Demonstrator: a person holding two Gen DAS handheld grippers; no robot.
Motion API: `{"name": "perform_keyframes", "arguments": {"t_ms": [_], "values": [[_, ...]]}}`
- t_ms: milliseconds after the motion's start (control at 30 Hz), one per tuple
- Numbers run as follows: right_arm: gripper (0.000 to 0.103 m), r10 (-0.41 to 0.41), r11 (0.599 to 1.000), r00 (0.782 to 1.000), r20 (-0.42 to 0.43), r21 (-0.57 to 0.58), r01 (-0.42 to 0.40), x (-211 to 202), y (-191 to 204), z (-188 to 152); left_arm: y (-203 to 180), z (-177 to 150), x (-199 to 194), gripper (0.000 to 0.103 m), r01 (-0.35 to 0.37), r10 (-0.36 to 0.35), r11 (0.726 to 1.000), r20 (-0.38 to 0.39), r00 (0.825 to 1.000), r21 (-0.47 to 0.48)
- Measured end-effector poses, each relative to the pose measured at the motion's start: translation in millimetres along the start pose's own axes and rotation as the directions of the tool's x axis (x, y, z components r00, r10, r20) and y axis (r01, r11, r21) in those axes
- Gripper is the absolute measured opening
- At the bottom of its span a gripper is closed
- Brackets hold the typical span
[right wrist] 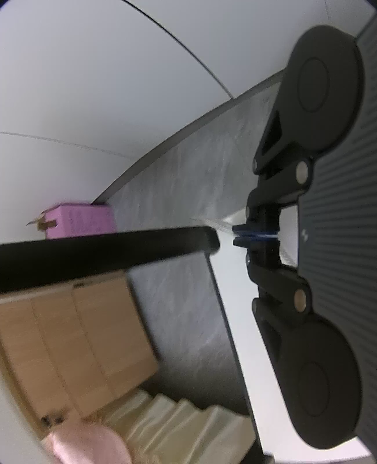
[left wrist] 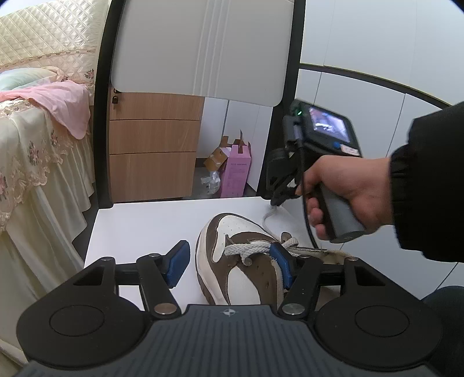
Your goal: Lace up shoes with both hands
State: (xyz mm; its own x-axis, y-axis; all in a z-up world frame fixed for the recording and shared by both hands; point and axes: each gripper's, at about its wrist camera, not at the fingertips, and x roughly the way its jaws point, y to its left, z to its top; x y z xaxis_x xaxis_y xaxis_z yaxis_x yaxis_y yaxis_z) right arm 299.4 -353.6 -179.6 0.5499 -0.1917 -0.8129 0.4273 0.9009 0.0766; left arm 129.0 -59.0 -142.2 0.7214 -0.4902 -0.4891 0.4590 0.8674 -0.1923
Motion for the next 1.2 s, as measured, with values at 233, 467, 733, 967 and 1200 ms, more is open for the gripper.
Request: {"name": "perform_keyframes", "arguments": {"t_ms": [233,467,733,967,1200], "values": [[0.002,0.238,0.965,0.960,0.148,-0.149,-0.216,-107,10,-13,8,5,-4,0.065,0.040,-0.039,0.997,0.024,0.999,-0.069],[0.002,0.389,0.907,0.900,0.196,-0.251,-0.338,-212,14,-50,10,10,-21,0.065,0.153,-0.139,0.982,0.123,0.983,-0.109],[0.002,0.511,0.860,0.848,0.140,-0.084,-0.504,-253,6,-96,-21,4,-41,0.063,0.206,-0.211,0.977,0.219,0.953,0.049],[0.002,0.562,0.821,0.820,0.108,0.042,-0.569,-257,3,-127,-37,-1,-42,0.025,0.182,-0.212,0.972,0.216,0.953,0.149],[0.005,0.563,0.820,0.819,0.113,0.047,-0.570,-263,-10,-128,-50,-5,-43,0.004,0.175,-0.233,0.951,0.219,0.947,0.255]]}}
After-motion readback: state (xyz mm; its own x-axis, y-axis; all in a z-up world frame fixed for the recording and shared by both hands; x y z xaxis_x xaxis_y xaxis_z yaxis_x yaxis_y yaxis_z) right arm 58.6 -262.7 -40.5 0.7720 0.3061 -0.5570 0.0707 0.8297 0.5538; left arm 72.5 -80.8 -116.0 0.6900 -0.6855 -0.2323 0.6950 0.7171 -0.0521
